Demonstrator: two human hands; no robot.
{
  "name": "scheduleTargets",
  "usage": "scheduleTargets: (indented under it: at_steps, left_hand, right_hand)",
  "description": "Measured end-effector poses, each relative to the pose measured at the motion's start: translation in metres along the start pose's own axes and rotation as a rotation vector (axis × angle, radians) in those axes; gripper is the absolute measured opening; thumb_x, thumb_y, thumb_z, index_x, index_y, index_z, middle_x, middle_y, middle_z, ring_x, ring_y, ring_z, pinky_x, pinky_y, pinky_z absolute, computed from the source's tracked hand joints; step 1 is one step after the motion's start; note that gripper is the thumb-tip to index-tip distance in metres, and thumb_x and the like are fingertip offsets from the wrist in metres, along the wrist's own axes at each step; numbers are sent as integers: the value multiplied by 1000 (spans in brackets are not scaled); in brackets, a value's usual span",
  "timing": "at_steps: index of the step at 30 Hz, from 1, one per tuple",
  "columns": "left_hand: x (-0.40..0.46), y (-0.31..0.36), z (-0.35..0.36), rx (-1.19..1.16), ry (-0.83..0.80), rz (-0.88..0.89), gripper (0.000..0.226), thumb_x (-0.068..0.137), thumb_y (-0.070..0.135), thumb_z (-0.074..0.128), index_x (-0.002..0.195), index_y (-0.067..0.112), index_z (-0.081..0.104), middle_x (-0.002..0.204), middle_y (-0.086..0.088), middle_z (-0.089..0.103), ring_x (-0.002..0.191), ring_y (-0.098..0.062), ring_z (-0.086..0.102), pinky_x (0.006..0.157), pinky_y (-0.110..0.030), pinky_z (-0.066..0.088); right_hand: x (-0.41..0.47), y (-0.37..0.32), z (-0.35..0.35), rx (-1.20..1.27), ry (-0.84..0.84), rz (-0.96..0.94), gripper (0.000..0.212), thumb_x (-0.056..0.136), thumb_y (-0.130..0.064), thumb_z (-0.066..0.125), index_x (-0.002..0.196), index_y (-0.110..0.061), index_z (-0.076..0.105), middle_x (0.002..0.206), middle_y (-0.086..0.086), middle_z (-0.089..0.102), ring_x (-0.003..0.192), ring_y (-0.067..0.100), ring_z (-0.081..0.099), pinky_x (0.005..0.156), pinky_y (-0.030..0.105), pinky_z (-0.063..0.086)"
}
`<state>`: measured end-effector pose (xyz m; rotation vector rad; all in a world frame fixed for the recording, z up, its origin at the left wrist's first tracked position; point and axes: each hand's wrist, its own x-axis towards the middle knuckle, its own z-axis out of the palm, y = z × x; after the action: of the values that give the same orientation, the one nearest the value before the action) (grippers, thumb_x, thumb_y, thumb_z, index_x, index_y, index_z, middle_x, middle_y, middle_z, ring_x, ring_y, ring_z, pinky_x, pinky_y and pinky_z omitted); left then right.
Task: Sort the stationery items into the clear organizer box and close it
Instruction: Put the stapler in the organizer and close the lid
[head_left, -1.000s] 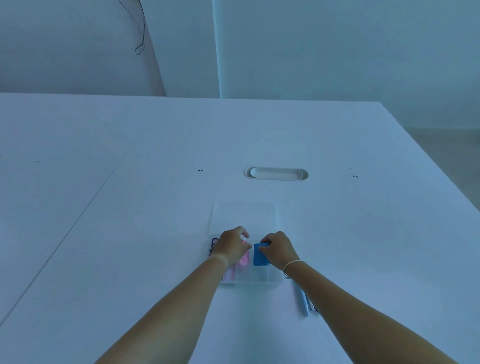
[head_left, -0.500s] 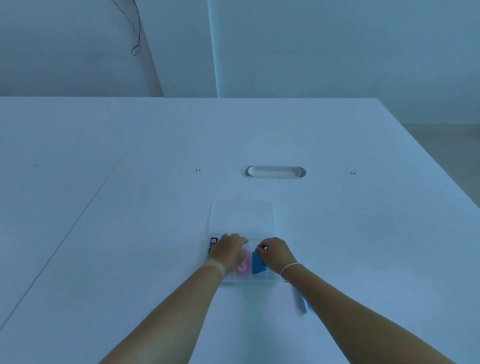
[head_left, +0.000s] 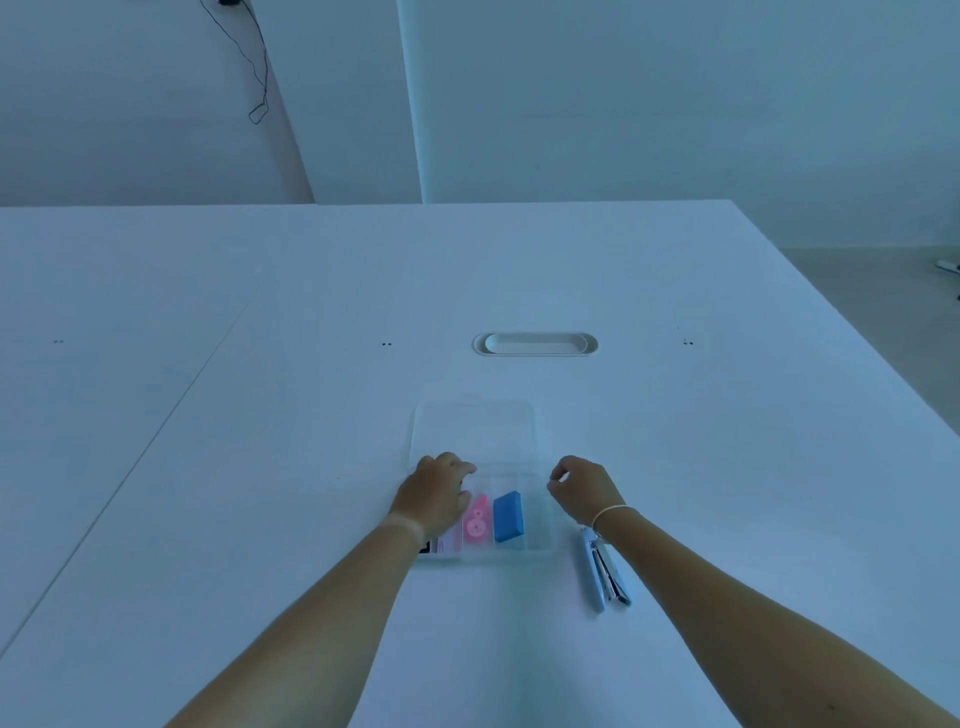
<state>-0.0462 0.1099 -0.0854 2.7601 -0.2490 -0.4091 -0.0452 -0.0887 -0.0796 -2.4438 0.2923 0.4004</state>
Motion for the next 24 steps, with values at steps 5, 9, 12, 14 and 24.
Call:
scheduleTargets:
  at_steps: [5,9,12,14,24]
  left_hand:
    - [-4,-5,-1,29,23,-28,43,95,20,44,139,18,46,141,-1,49,129,-23,41,104,-37,44]
    - [-7,-6,-3,53,29,-55,46,95,21,43,140,17,44,143,-2,47,131,-25,40,105,-38,43]
    - [-9,-9,-2,57,32,-66,46,95,21,43,141,17,43,144,-3,46,130,-26,41,105,-39,43]
    - [-11,-13,-1,54,30,-80,46,95,21,44,141,17,43,144,-2,46,130,-26,41,105,-38,44]
    - [-11,-26,-2,6,-7,-142,49,95,22,42,143,16,38,150,-3,36,135,-27,34,106,-41,43]
  right_hand:
    - [-16,12,-20,-180,-183,206,43,86,-20,49,125,-2,41,107,13,54,95,30,60,80,35,52]
    - [-30,14,-25,-221,-329,289,50,84,-17,58,129,-4,40,125,17,53,110,32,60,90,37,54]
    - [-33,15,-21,-221,-374,318,57,79,-15,66,127,-6,36,125,20,52,107,36,62,88,43,56]
    - [-31,15,-17,-248,-371,291,41,79,-10,64,114,-4,43,102,17,58,104,38,64,87,43,57]
    - [-4,-23,-30,33,-44,72,16,82,-9,57,91,-5,45,81,11,54,81,33,63,56,31,51]
